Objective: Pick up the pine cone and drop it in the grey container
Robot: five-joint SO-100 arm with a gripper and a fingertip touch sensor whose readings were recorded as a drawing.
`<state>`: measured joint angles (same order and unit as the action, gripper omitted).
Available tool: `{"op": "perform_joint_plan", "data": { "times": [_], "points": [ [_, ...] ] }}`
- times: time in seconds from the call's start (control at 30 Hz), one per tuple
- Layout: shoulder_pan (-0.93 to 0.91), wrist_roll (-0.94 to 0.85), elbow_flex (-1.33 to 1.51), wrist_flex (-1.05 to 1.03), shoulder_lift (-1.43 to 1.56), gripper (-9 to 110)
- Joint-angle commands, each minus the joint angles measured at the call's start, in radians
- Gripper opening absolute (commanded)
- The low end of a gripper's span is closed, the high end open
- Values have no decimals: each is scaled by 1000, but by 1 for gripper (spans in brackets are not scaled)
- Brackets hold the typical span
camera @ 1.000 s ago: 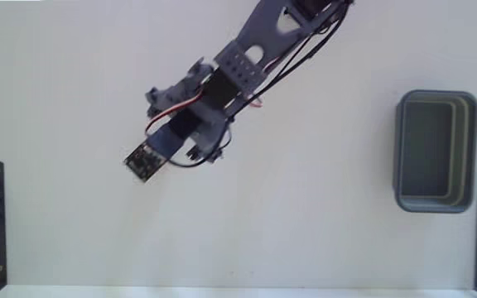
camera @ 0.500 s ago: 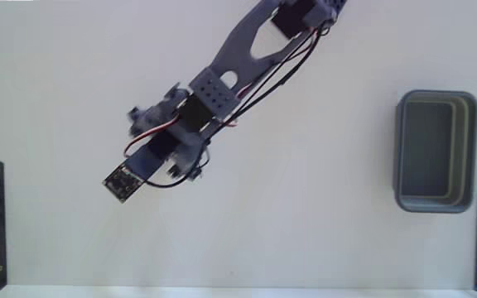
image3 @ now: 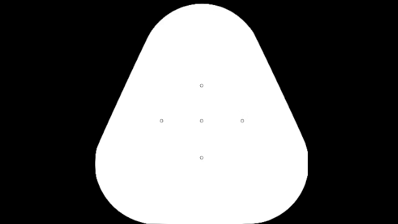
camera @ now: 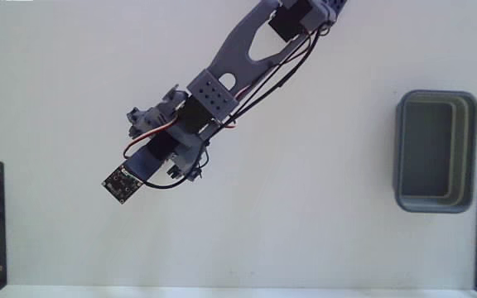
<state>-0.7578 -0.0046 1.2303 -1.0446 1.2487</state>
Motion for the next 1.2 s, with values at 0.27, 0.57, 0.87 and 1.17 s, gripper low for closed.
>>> {"op": "perform_joint_plan", "data": {
  "times": [0.27,0.57,0.87,1.17],
  "points": [
    [5,5,-84,-22,15,110],
    [5,5,-126,-32,-17,110],
    [5,5,-126,-32,-17,110],
    [5,5,-112,-20,-15,110]
  ]
}}
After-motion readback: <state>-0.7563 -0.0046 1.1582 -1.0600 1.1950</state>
